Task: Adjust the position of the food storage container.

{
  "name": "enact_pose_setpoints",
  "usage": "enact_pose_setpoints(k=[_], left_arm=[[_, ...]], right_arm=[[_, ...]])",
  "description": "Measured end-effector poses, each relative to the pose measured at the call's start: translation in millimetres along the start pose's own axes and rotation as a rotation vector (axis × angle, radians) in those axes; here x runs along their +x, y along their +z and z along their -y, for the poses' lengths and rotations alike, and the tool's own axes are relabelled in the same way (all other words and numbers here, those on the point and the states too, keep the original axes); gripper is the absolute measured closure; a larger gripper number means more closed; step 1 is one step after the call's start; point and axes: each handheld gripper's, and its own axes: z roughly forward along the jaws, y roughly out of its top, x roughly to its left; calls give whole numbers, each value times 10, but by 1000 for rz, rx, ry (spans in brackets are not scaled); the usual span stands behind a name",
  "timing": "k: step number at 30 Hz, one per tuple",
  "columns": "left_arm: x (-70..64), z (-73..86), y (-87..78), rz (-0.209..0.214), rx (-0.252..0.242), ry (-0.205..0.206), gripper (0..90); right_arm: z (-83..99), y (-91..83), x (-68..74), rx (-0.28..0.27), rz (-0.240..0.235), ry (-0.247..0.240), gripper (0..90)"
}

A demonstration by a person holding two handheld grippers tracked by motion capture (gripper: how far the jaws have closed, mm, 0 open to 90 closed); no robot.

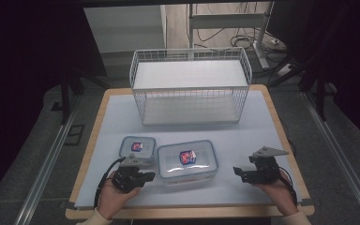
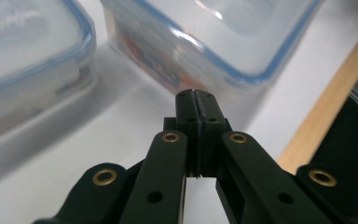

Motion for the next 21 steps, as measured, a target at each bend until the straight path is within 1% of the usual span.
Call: enact_pose_setpoints(k=[2,3,5,7,9,11,12,16,18,21], left_arm=[[4,-29,30,-6,4,-6,900],[7,-38,39,-15,7,-4,900],[37,-54,56,-16,1,-21,900],[53,-68,69,-21,1,-27,900],[67,-90,100,-35,10,-27,900],[74,-109,139,-37,20,-27,900],[77,-122,158,-38,29,-19,900],[54,-178,224,-47,38,-14,900],[34,-220,252,-62,41,-10,900],[22,-274,296,-62,43,-8,900]], right_arm=[[-1,10,9,3,0,1,192],[0,16,8,4,-1,-3,192],[3,17,7,6,0,-3,192],[1,14,4,6,2,-1,192],[-3,14,0,3,1,-1,192],[-5,16,2,4,0,1,192],[-5,18,4,4,0,1,192],[-5,22,3,5,-1,0,192],[-7,16,3,4,0,2,192],[-6,16,-2,4,1,-1,192]])
